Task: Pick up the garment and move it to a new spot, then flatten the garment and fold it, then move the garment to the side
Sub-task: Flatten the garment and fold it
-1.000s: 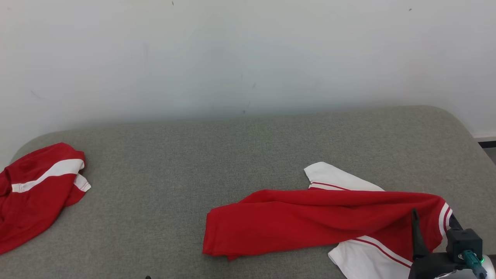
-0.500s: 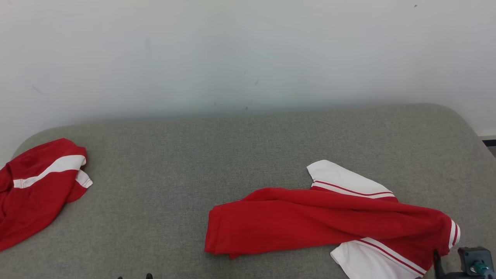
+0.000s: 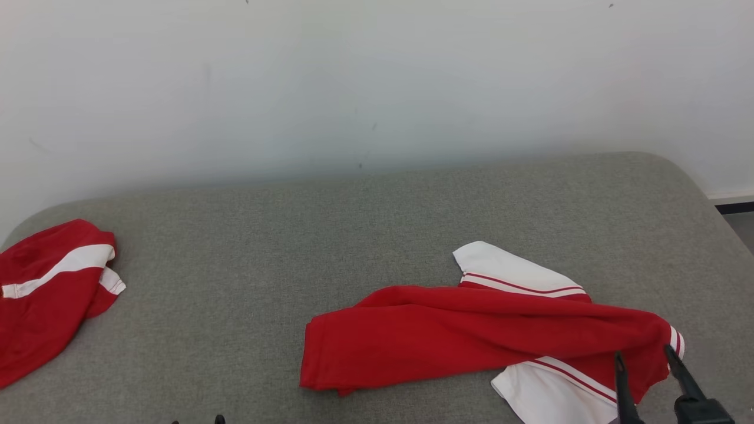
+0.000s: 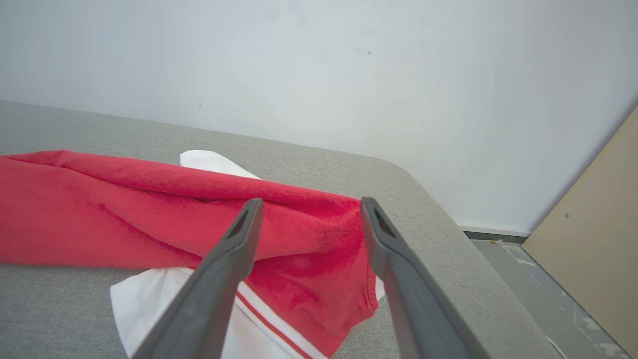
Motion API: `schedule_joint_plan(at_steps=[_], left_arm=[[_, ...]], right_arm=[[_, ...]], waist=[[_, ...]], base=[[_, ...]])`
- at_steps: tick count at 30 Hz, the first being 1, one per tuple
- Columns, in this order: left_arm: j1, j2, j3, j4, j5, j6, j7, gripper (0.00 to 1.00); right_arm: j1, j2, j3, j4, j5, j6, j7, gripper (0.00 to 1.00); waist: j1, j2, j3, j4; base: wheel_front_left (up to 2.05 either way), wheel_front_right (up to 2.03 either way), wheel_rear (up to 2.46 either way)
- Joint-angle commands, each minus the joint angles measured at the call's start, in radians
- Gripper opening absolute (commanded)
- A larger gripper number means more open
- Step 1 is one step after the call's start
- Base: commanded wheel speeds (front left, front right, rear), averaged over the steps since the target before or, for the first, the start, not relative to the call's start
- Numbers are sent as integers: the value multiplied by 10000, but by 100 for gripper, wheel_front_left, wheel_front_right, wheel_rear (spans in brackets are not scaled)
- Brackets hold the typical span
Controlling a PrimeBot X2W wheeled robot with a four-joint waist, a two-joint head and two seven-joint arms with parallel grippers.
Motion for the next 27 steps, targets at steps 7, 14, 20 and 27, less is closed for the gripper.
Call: schedule_joint_plan(at_steps=[7, 14, 20, 27], left_arm=[[97, -26, 30, -3, -3, 13, -34, 100], [122, -28, -47, 29, -132, 13, -34, 100], [-502, 75, -581, 483, -191, 13, -34, 100], [-2605, 311, -1363, 2416, -802, 15, 658, 100]], right_arm=[[954, 304, 1492, -1068, 626, -26, -435, 100], [1163, 323, 2157, -945, 917, -26, -531, 100], [1052, 340, 2261, -866, 996, -26, -517, 100], [953, 352, 2424, -750, 1126, -26, -468, 100]], waist=[[0, 0, -149, -197], [0, 0, -291, -102], [0, 0, -316, -157], [0, 0, -138, -484]], base=[[0, 0, 0], [0, 0, 0], [0, 0, 0], [0, 0, 0]])
